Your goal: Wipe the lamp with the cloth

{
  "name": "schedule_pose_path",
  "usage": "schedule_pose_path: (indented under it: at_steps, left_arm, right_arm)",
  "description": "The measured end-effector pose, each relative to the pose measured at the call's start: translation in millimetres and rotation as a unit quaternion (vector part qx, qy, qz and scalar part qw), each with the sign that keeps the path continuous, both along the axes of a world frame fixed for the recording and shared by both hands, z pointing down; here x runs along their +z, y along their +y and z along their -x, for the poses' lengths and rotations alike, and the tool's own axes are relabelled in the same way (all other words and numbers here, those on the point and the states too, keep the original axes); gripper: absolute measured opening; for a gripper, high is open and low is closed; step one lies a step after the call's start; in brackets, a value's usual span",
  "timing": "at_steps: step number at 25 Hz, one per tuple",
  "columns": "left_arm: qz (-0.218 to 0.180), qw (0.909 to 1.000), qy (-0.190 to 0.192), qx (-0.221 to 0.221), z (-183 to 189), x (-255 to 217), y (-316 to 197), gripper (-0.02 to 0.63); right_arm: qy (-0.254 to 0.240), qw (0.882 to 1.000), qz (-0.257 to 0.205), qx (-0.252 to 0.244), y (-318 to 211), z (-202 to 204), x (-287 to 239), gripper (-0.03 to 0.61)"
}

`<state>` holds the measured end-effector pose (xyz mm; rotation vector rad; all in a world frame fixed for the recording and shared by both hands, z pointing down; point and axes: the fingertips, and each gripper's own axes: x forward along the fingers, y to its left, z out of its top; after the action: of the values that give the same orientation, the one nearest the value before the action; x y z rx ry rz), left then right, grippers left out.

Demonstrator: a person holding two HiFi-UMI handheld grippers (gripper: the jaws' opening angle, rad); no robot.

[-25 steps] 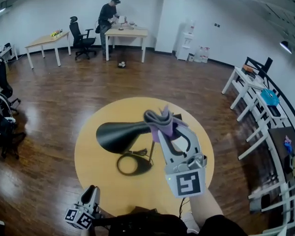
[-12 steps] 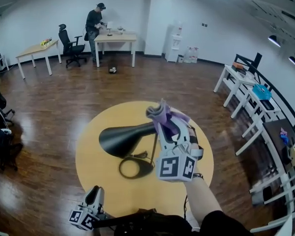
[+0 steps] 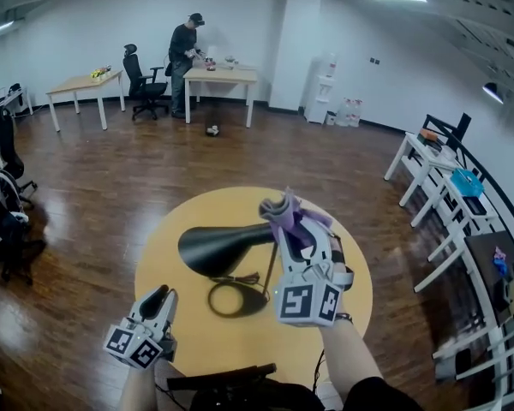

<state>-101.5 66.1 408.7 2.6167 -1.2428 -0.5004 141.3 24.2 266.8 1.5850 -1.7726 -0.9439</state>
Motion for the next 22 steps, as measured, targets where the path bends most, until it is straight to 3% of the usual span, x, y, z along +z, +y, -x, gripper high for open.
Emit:
schedule_pose_path:
  at_steps: [3,5,6,8,12,15,17,22]
  left_arm:
    - [-0.063,0.9971,-0.038,-0.019,-24.4,-47.8,-29.0,0.099]
    - [-0.057,0.9975,-0.037,-0.02,-40.8,-63.6,-46.8,0.21]
    - [-0.046,0.9981,-0.038,-0.018,-47.7,-68.7,-55.1,0.233]
    - [-0.044,0.9966,-0.067,-0.017,-60.1,-81.8,-65.5,0.233]
    - [-0.071,0.9845,-0.161,0.002,-80.8,-94.1,-77.5,0.233]
    - [-0.059,0.9848,-0.162,0.017,-82.1,-76.8,-73.4,0.233]
    - [-0.072,0.9845,-0.157,0.03,-84.9,-68.7,-59.6,0.229]
    - [-0.094,0.969,-0.189,0.129,-97.4,-79.3,-74.2,0.228]
  right_arm:
    - [0.01,1.0,0.002,-0.025,1.9,0.8,4.3,0.098]
    - [0.016,0.999,0.005,-0.042,4.8,1.1,9.1,0.098]
    - [0.018,0.999,0.006,-0.05,7.1,1.6,10.8,0.098]
    - [0.02,0.998,0.003,-0.063,12.7,3.9,12.4,0.1]
    - [0.027,0.996,-0.017,-0.08,20.3,16.8,13.1,0.099]
    - [0.033,0.996,-0.017,-0.084,35.3,20.5,22.8,0.098]
    - [0.034,0.996,-0.011,-0.077,46.4,16.6,31.7,0.098]
    - [0.051,0.997,0.031,-0.042,21.4,35.8,40.3,0.098]
